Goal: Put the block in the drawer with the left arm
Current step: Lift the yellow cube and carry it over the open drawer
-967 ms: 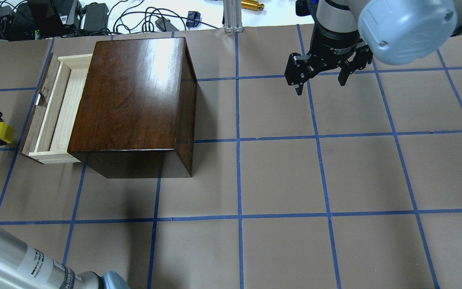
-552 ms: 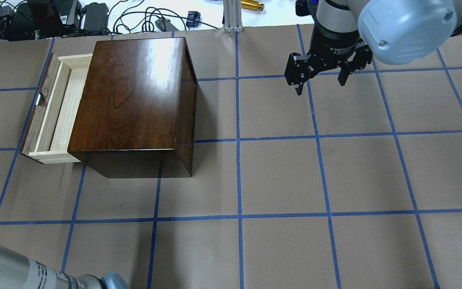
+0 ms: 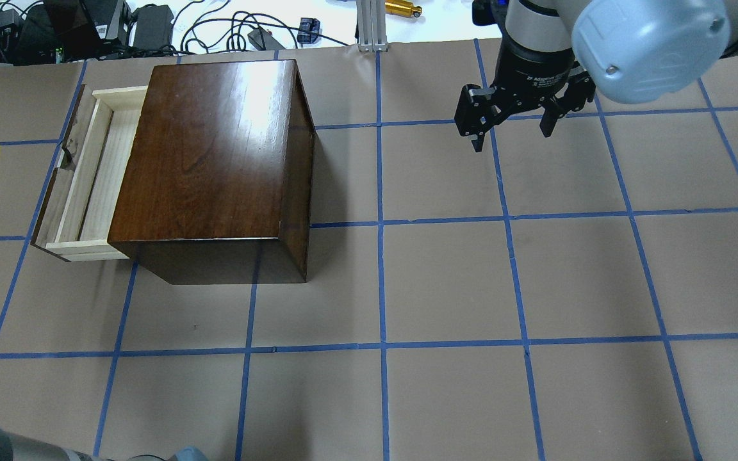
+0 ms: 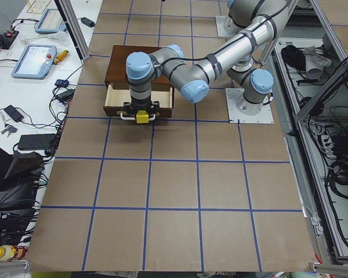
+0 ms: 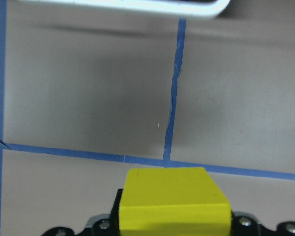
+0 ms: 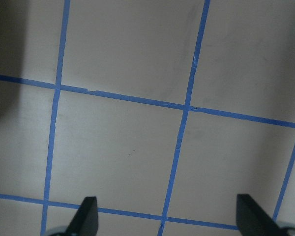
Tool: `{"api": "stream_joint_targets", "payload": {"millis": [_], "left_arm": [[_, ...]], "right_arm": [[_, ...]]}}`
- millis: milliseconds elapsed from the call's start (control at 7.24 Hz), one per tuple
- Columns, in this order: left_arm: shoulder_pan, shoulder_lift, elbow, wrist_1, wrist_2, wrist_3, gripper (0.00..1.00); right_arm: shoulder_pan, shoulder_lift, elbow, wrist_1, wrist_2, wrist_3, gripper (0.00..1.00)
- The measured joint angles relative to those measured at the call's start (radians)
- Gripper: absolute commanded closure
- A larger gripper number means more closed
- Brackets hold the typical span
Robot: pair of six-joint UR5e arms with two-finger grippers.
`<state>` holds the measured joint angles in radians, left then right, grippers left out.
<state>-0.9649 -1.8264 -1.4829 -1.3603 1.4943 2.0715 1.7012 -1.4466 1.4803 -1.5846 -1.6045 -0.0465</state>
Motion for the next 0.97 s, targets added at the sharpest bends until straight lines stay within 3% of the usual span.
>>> {"api": "stream_joint_targets", "payload": {"millis": [414, 829, 967], "left_arm": [[-0.175, -0.010, -0.013, 0.013, 0.009, -0.108, 0.85], [-0.213, -0.048, -0.077, 0.079, 0.009, -0.120, 0.85], [-0.214, -0.062, -0.103, 0.118, 0.009, -0.118, 0.52]], "right_arm": [[0.000, 0.000, 0.000, 0.000, 0.000, 0.000, 0.00], [0.000, -0.001, 0.000, 0.000, 0.000, 0.000, 0.00], [0.000, 0.000, 0.000, 0.000, 0.000, -0.001, 0.00]]}}
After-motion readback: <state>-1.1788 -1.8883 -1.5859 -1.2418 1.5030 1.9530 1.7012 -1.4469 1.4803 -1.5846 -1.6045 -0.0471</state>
